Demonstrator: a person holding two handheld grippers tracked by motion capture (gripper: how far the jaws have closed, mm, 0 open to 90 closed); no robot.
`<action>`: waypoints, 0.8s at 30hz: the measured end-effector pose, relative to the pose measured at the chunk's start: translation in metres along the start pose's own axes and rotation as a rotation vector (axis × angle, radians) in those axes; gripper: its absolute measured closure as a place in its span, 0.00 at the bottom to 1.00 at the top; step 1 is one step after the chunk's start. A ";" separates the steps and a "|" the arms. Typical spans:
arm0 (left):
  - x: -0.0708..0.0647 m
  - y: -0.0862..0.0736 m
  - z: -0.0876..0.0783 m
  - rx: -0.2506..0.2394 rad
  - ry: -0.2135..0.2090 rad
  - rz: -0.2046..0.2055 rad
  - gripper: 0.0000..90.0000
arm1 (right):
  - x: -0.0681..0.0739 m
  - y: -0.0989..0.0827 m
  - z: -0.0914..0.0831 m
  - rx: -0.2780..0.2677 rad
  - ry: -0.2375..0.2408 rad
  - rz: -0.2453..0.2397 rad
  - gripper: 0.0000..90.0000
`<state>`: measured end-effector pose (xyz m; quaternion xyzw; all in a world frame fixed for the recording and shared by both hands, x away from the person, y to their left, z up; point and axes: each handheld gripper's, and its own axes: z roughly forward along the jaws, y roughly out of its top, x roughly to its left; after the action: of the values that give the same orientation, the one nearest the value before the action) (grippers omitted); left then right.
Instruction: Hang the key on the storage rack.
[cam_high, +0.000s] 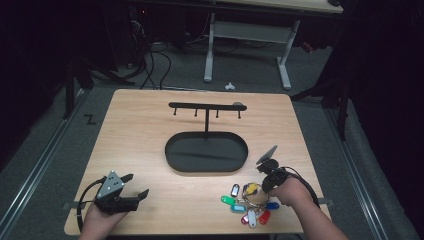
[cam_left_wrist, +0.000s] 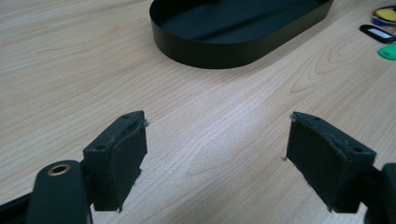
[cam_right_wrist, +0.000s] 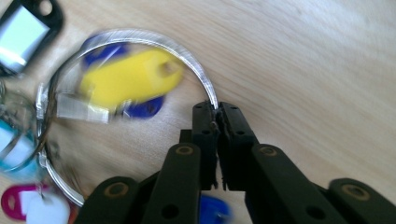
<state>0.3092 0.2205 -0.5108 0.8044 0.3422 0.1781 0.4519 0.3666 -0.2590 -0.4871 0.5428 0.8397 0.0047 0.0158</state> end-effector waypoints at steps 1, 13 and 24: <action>0.000 0.000 0.000 0.000 0.001 0.000 0.23 | 0.002 0.001 0.000 -0.001 -0.019 -0.033 0.97; 0.000 0.000 0.000 0.002 0.000 -0.004 0.23 | 0.007 0.010 -0.070 -0.132 -0.017 -0.127 0.97; -0.001 0.000 0.000 -0.008 0.000 -0.004 0.23 | 0.013 0.008 -0.138 -0.215 -0.015 -0.158 0.98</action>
<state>0.3084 0.2200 -0.5104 0.8019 0.3432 0.1784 0.4555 0.3643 -0.2425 -0.3492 0.4704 0.8743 0.0891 0.0804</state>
